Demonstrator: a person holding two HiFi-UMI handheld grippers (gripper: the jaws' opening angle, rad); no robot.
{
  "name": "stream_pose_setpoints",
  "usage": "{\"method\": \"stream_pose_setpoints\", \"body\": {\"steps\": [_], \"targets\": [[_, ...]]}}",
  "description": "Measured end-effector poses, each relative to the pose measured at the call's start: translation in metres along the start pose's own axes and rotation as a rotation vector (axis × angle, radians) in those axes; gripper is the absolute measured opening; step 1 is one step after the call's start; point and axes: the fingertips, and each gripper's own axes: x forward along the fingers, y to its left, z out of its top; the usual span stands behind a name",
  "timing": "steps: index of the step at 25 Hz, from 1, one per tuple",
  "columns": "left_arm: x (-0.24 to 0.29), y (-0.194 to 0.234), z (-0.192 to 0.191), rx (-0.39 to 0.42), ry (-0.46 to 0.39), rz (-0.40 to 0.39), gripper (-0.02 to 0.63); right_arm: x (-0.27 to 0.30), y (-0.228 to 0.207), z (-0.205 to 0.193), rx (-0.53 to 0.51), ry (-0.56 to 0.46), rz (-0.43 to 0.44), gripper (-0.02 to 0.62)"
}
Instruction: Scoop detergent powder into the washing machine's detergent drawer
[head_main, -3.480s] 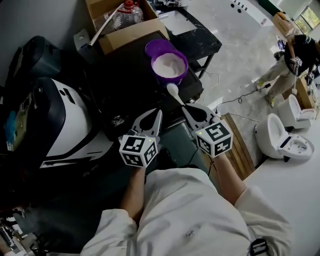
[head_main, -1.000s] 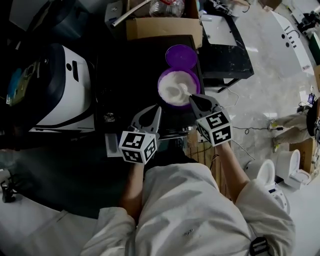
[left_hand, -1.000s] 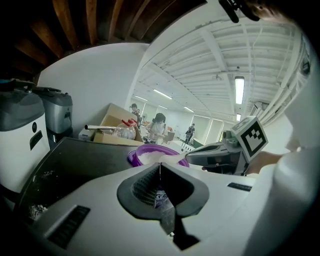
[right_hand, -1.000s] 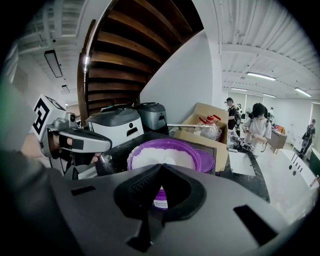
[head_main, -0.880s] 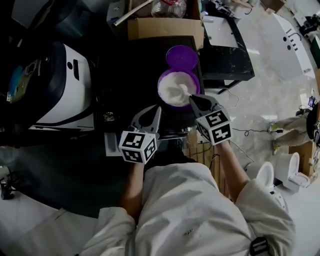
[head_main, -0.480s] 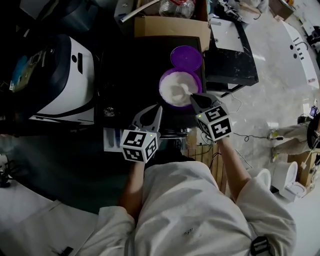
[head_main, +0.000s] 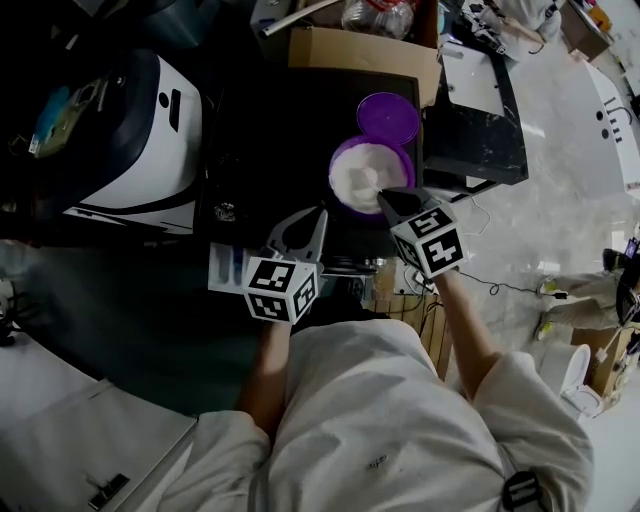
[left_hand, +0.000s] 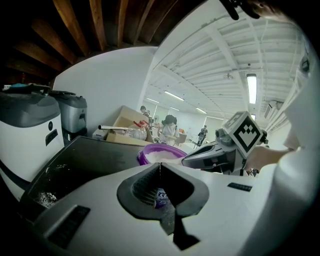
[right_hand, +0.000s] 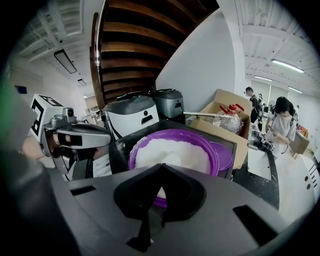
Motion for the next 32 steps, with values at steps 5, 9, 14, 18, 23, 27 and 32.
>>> {"method": "stream_pose_setpoints", "body": {"steps": [5, 9, 14, 18, 23, 27, 32], "targets": [[-0.002, 0.002, 0.000, -0.003, -0.005, 0.010, 0.020, 0.002, 0.004, 0.001, 0.016, 0.004, 0.024, 0.005], [-0.003, 0.003, -0.001, -0.004, -0.007, 0.011, 0.020, 0.003, 0.006, -0.001, 0.029, 0.005, 0.038, 0.005], [-0.003, 0.004, -0.002, -0.007, -0.004, 0.007, 0.020, 0.003, 0.013, 0.000, 0.043, 0.004, 0.060, 0.005], [-0.003, 0.003, -0.001, -0.006, -0.006, 0.004, 0.020, 0.003, 0.018, 0.000, 0.059, 0.005, 0.078, 0.005], [-0.004, 0.002, -0.002, -0.009, -0.004, 0.000, 0.020, 0.003, 0.023, 0.002, 0.093, -0.007, 0.105, 0.005], [-0.005, 0.003, -0.004, -0.014, -0.004, 0.000, 0.020, 0.003, 0.026, 0.005, 0.132, -0.023, 0.125, 0.005], [-0.006, 0.003, -0.003, -0.016, -0.008, 0.003, 0.020, 0.002, 0.028, 0.007, 0.149, -0.037, 0.144, 0.005]]}}
